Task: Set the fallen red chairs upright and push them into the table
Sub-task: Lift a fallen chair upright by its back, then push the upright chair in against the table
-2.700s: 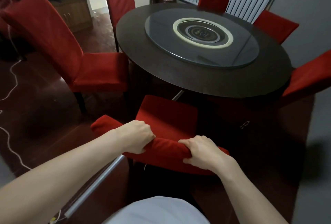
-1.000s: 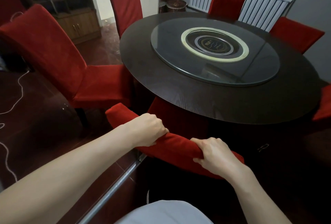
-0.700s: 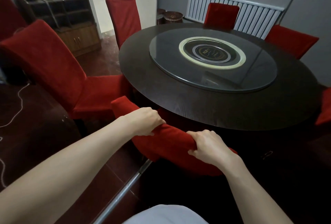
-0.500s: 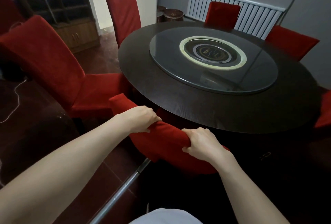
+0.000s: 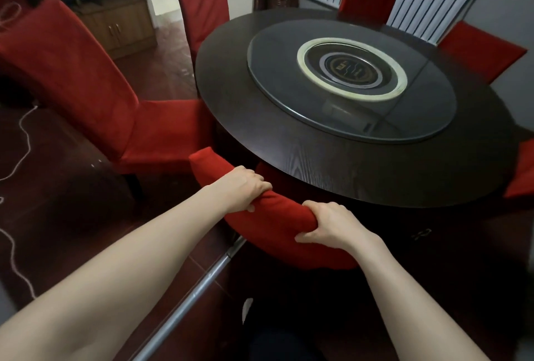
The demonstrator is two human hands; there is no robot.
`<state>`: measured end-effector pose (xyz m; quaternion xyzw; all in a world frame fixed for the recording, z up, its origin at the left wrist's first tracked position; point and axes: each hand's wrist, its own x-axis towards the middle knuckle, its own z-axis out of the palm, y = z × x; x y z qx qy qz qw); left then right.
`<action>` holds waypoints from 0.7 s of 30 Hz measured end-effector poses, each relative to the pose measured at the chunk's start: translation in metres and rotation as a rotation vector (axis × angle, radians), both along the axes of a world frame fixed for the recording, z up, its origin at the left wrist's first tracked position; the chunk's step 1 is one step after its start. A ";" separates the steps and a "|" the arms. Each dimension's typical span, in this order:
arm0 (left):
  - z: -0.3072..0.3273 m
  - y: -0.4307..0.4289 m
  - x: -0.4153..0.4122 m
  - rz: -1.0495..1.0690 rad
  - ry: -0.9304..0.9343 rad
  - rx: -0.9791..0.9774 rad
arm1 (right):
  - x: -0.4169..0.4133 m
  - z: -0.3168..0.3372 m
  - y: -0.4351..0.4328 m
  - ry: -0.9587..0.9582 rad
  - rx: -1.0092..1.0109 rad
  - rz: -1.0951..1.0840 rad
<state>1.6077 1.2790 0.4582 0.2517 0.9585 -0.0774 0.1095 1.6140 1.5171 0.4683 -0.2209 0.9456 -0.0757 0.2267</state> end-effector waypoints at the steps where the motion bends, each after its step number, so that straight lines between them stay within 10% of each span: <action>1: 0.002 -0.001 -0.003 -0.005 -0.026 0.022 | -0.003 0.003 -0.002 -0.035 -0.001 -0.003; 9: 0.027 -0.031 -0.011 0.067 -0.121 0.216 | -0.041 0.031 -0.046 -0.001 -0.177 -0.026; 21: 0.086 -0.201 -0.028 0.424 0.224 0.313 | -0.142 0.098 -0.255 0.403 -0.191 0.477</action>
